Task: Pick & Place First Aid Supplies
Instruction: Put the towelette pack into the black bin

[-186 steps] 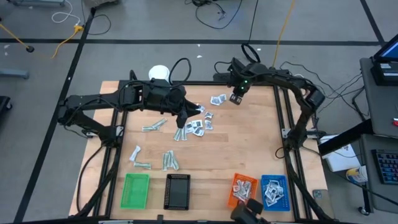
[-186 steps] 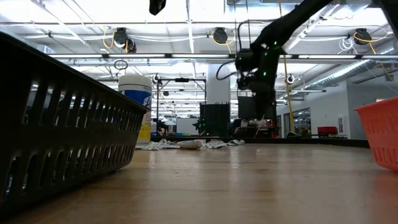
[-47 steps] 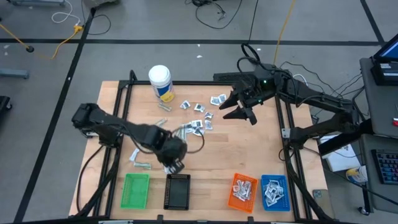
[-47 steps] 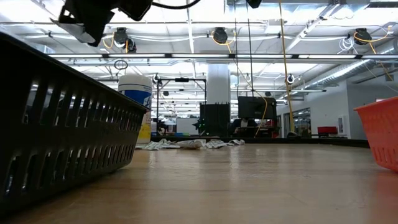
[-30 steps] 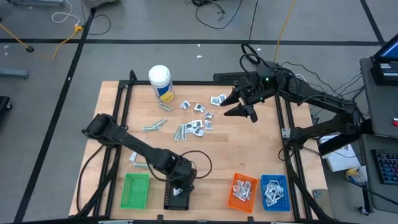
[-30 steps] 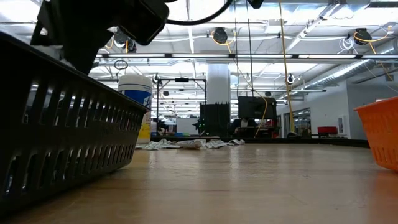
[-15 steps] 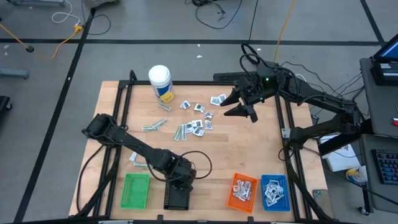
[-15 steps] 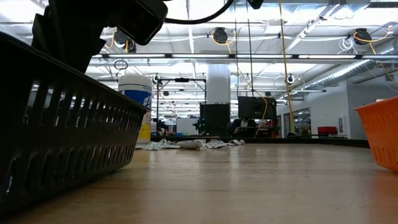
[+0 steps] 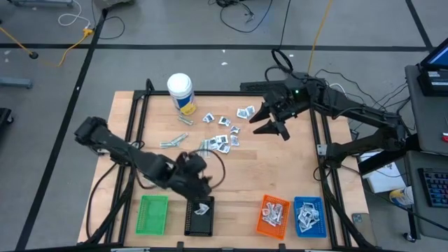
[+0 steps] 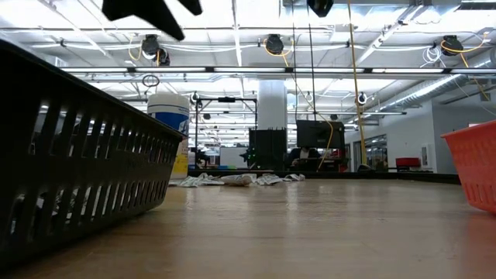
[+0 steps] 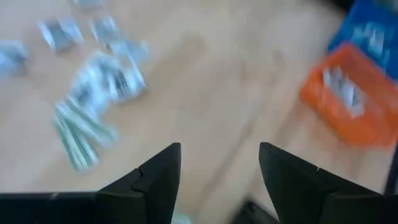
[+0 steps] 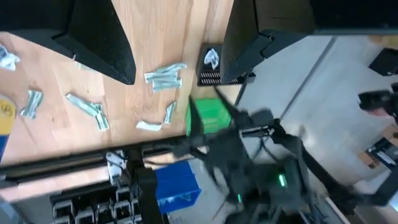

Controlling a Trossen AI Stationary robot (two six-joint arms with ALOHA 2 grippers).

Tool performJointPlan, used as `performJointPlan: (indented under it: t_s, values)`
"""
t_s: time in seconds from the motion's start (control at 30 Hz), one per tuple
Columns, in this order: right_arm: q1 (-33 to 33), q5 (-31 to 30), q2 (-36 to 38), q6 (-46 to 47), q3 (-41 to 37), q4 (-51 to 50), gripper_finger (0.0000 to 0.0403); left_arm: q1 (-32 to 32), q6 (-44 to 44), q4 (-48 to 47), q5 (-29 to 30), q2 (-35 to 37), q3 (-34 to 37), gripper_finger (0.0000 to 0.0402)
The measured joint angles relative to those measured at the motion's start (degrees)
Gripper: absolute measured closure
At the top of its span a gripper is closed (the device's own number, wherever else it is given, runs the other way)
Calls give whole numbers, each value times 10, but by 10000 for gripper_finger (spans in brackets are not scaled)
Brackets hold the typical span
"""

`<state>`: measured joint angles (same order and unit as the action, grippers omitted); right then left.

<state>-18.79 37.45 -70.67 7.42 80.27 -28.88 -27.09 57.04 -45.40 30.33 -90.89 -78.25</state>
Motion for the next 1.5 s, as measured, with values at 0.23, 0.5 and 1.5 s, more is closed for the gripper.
performJointPlan:
  t_s: [0.23,0.5,1.5]
  values:
    - [0,-2,0,4,-58,1,171,40,-157,213,18,107,101,179]
    - [-19,-136,-44,13,-77,-27,155,132,-256,319,-134,185,178,179]
    - [-213,-346,-432,138,213,-227,149,372,-377,363,-445,226,178,179]
